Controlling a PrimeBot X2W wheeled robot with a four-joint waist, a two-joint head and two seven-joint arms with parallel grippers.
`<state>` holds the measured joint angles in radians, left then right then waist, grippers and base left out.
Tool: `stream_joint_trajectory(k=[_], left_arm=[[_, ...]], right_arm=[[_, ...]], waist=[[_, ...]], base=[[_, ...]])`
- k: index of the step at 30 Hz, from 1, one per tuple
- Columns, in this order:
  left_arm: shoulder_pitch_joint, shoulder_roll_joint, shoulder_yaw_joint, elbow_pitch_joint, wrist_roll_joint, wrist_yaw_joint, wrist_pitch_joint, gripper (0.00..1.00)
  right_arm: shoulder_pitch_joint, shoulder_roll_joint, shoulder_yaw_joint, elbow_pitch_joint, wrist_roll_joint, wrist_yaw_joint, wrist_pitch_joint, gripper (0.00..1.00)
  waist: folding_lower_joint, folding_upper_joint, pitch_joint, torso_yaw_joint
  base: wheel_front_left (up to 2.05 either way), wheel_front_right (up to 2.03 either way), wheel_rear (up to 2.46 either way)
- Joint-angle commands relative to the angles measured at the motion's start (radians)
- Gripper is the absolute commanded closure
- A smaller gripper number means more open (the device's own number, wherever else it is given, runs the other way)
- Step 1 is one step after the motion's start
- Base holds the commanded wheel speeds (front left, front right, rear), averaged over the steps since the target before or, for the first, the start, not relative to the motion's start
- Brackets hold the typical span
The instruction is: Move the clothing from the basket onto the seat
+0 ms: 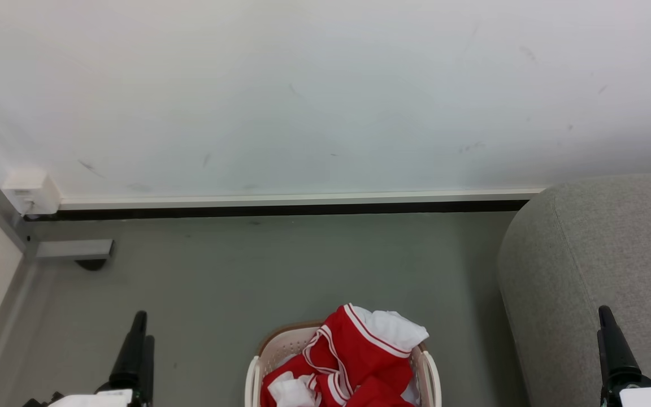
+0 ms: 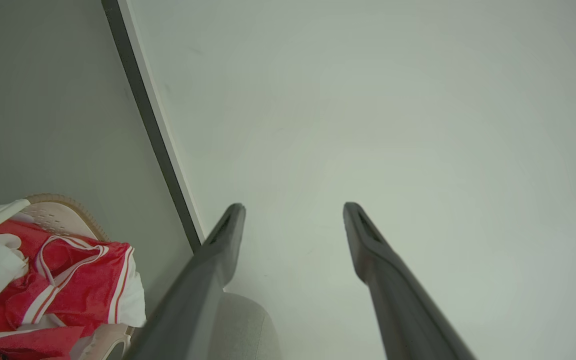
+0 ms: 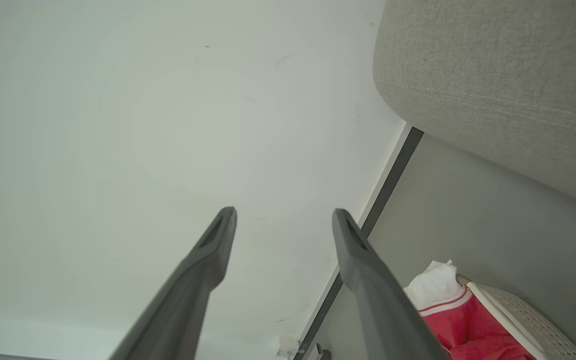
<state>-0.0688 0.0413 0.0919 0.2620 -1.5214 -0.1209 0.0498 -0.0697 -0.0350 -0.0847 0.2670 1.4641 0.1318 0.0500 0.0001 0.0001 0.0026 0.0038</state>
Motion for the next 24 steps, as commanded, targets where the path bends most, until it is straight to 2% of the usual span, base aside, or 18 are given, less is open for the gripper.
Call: stream_joint_trajectory(k=[1, 6, 7, 15, 24], left_arm=[[-0.004, 0.005, -0.003, -0.025, 0.058, 0.009, -0.016, 0.0], [0.005, 0.006, -0.021, -0.042, 0.177, 0.03, -0.038, 0.0], [0.005, 0.006, -0.021, -0.042, 0.177, 0.03, -0.038, 0.0], [0.023, 0.007, -0.051, -0.053, 0.357, 0.068, -0.07, 0.0], [0.034, 0.007, -0.073, -0.059, 0.527, 0.085, -0.104, 0.0]], right_arm=[[-0.008, -0.011, 0.003, -0.03, -0.085, 0.0, -0.016, 0.0], [0.0, -0.014, 0.016, -0.057, -0.255, 0.0, -0.038, 0.0], [0.0, -0.014, 0.016, -0.057, -0.255, 0.0, -0.038, 0.0], [0.01, -0.013, 0.042, -0.08, -0.467, 0.0, -0.07, 0.0], [0.016, -0.015, 0.062, -0.075, -0.65, -0.001, -0.104, 0.0]], waist=[[0.0, -0.0001, 0.0, 0.001], [0.0, -0.0001, -0.001, 0.003], [0.0, -0.0001, -0.001, 0.003], [0.0, -0.0001, -0.002, 0.001], [0.0, -0.0001, -0.004, -0.004]], base=[[0.0, 0.0, 0.0], [0.0, 0.0, 0.0], [0.0, 0.0, 0.0], [0.0, 0.0, 0.0], [0.0, 0.0, 0.0]])
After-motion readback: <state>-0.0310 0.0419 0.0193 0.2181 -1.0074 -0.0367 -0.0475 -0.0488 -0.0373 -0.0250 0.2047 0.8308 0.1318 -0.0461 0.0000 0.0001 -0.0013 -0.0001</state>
